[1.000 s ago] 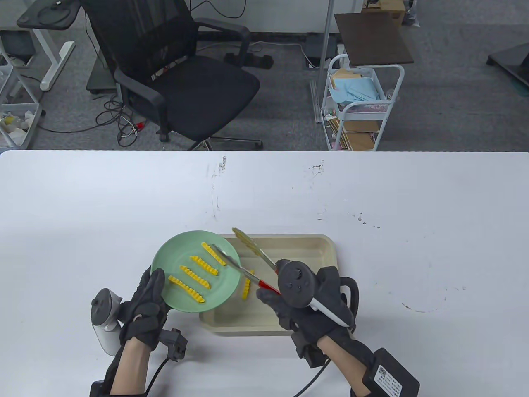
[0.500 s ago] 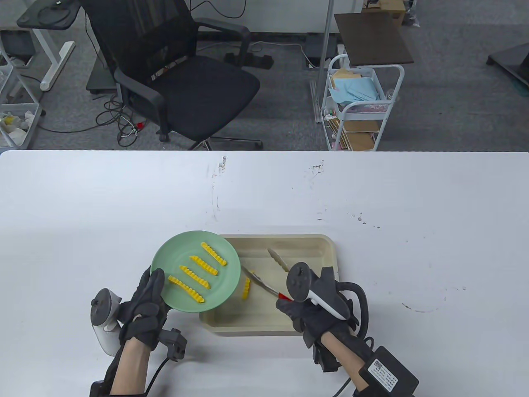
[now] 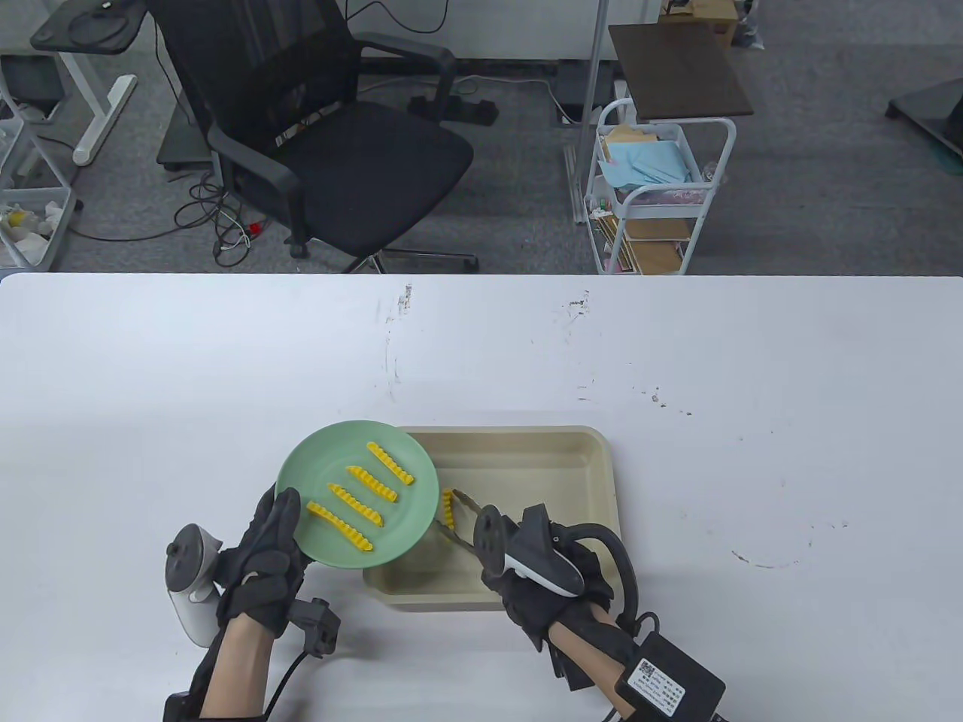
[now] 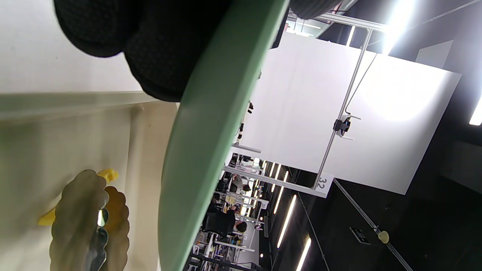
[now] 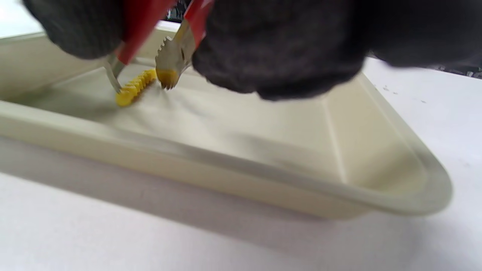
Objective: Hold plate and receive fries gripped by tongs from baking tray
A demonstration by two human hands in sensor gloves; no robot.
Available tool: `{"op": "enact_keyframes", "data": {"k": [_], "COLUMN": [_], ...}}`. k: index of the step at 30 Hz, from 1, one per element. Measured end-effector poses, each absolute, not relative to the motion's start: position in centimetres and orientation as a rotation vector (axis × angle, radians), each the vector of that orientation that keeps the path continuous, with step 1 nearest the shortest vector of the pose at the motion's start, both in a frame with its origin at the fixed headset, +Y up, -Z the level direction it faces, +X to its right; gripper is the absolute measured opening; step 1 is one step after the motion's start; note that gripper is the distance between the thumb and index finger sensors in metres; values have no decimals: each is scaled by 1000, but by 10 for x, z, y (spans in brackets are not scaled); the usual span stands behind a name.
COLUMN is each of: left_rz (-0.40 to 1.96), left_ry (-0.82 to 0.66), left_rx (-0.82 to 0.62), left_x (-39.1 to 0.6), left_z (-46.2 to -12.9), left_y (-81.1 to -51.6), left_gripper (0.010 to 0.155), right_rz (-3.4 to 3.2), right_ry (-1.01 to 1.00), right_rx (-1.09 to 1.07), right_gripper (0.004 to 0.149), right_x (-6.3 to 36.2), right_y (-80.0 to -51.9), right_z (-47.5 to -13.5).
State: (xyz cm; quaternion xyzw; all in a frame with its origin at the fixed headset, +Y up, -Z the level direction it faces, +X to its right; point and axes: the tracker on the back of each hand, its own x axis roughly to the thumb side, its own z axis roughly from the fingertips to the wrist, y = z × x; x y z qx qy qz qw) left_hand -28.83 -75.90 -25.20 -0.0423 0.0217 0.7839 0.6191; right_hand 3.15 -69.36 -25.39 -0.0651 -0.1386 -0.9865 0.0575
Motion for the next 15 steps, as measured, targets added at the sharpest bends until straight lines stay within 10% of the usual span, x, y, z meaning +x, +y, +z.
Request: {"op": "enact_keyframes", "data": {"k": [15], "left_rz": [1825], "left_ry": [48], "left_rx": [-103], "left_x": [-288], "left_z": [-252], "left_y": [-759], "left_gripper": [62], "right_rz": [-3173], "right_ry": [-219], "right_rx": [-108], "right_gripper": [66], "right_x": [74], "right_y": [-663], "right_z": [-264]}}
